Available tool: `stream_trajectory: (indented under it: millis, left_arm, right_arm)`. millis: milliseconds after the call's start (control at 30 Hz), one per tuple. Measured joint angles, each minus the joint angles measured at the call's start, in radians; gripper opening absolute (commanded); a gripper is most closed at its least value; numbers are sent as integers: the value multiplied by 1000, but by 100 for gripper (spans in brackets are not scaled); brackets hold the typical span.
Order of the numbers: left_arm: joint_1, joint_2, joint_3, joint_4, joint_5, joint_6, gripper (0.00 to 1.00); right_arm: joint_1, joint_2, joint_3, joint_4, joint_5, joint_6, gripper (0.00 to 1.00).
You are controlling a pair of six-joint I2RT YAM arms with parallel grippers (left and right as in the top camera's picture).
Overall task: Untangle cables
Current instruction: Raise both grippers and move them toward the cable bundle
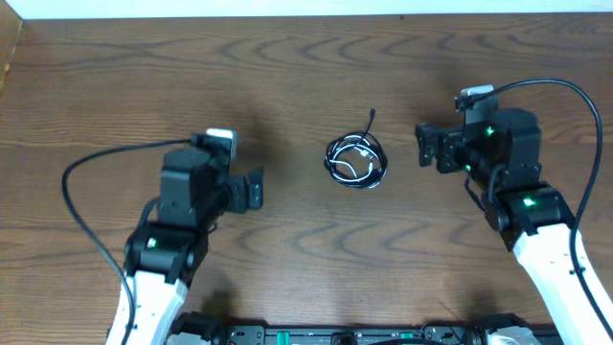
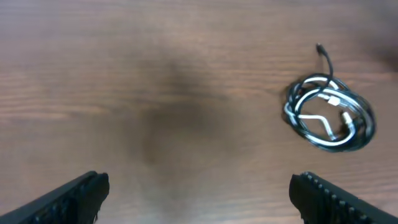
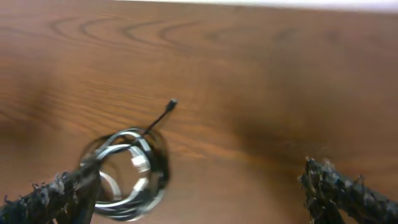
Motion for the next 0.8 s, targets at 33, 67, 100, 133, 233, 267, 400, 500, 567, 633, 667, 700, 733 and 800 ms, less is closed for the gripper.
stream_trajectory:
  millis: [33, 67, 100, 133, 233, 267, 400, 500, 567, 633, 667, 700, 733, 800]
  left_arm:
    - [-10, 21, 26, -15, -8, -42, 98]
    - [-18, 39, 51, -34, -9, -98, 98]
    - [-25, 54, 76, -53, -11, -158, 98]
    - [-28, 62, 93, -66, -10, -219, 98]
    - [-30, 64, 114, -77, 31, -446, 98]
    - [-30, 64, 115, -78, 50, -523, 98]
    - [-32, 64, 115, -76, 106, -825, 98]
    - [-32, 64, 115, -73, 123, -985, 98]
    - [-32, 64, 115, -72, 129, -1057, 98]
    - [-32, 64, 115, -63, 145, -1102, 98]
    - [-32, 64, 115, -40, 157, -1104, 98]
    - [-32, 64, 115, 0, 175, -1090, 98]
    - [-32, 64, 116, 55, 198, -1050, 98]
    - [-32, 68, 137, 86, 237, -955, 98]
  right_arm:
    - [0, 3, 0, -12, -13, 48, 99]
    - [0, 5, 0, -18, -33, 98, 99]
    - [0, 4, 0, -18, -58, 147, 99]
    - [0, 2, 0, -16, -76, 175, 99]
    - [0, -8, 0, -3, -162, 262, 99]
    - [0, -16, 1, 7, -192, 292, 99]
    - [0, -53, 2, 65, -280, 392, 99]
    - [0, -76, 5, 105, -313, 440, 99]
    - [0, -80, 8, 110, -325, 462, 99]
    - [0, -79, 8, 114, -332, 474, 99]
    - [0, -76, 8, 128, -336, 484, 99]
    - [0, -76, 8, 129, -336, 484, 99]
    - [0, -76, 10, 137, -340, 488, 99]
    - [0, -67, 19, 129, -343, 486, 99]
